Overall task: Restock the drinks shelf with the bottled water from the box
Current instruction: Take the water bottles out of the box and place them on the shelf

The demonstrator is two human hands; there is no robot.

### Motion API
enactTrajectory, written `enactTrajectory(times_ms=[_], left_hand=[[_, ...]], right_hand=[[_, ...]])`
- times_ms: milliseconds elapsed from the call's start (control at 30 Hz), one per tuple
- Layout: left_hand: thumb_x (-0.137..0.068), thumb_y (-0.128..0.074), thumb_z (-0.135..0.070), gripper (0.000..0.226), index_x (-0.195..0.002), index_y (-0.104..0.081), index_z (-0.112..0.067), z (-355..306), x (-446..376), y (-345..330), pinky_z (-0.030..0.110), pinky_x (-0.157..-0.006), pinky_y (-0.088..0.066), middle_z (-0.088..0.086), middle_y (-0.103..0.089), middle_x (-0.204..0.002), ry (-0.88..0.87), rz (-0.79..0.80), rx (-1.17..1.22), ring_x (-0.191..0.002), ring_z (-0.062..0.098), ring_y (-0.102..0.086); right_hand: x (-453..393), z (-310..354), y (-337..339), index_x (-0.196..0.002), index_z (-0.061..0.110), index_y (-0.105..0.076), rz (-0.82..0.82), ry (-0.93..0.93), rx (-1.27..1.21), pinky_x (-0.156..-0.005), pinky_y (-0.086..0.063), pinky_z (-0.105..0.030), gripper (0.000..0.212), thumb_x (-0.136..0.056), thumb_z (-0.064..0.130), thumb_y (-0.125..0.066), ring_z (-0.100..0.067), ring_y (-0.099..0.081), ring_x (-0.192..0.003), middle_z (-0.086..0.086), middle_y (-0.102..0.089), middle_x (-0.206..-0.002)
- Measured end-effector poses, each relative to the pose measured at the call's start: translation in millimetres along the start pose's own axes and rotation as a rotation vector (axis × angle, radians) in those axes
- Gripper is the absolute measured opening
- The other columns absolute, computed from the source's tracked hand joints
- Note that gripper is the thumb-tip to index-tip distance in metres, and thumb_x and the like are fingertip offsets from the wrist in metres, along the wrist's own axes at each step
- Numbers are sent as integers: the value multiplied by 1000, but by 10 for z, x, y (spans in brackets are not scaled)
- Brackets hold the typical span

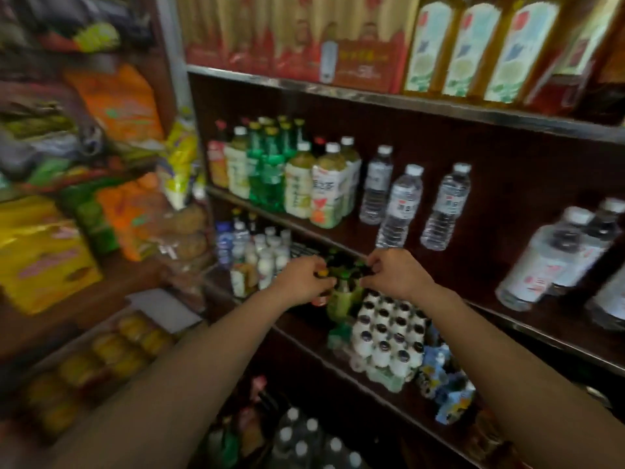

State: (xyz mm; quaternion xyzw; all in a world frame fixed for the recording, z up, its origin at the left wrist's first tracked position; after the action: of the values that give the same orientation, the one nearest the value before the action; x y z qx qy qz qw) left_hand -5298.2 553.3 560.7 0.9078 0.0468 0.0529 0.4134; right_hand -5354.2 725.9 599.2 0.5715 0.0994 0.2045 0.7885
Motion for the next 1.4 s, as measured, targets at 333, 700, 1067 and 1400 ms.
enactTrajectory(times_ms=[333,700,1067,1400], left_hand=[[-82,-69,-26,38,-116,-63,-12,1982,1150,1050,20,-75,-45,7,-66,-113,400,-293,128,-104,23,-62],[-84,-70,-23,41,-119,-59,-5,3834,2131,1577,29,-88,-49,9,-63,-120,707,-300,175,-108,27,-60],[-80,-74,-30,49,-123,-58,-13,4931,2728,1547,31,-94,-48,3,-62,-120,839,-226,225,-110,21,-59],[-79,-74,-34,49,-121,-60,-14,5296,2806,1126,35,-109,-37,-1,-64,-114,928,-153,322,-124,21,-51]], right_hand=[[-373,2082,-1165,-107,21,-62,237,290,71,-73,-46,-32,38,-80,45,-71,-23,-59,-96,-6,-63,-110],[-379,3854,-2510,-111,12,-62,472,441,62,-87,-52,-40,40,-82,39,-69,-22,-59,-98,-4,-62,-110],[-259,4632,-3548,-117,14,-60,637,444,68,-88,-51,-36,41,-85,38,-69,-21,-59,-103,-3,-62,-116],[-242,4495,-4230,-123,16,-56,853,358,106,-91,-51,-39,49,-84,40,-70,-21,-59,-106,-1,-60,-119]])
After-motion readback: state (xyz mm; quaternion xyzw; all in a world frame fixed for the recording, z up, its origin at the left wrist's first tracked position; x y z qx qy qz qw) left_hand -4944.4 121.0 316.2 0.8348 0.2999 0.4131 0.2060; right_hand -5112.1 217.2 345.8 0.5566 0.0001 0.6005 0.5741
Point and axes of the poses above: each hand's wrist, its own x-axis away from the middle knuckle, its own y-axis out of the back of the hand, z = x × y, the point moved 2 cm from there along -x, towards the middle knuckle
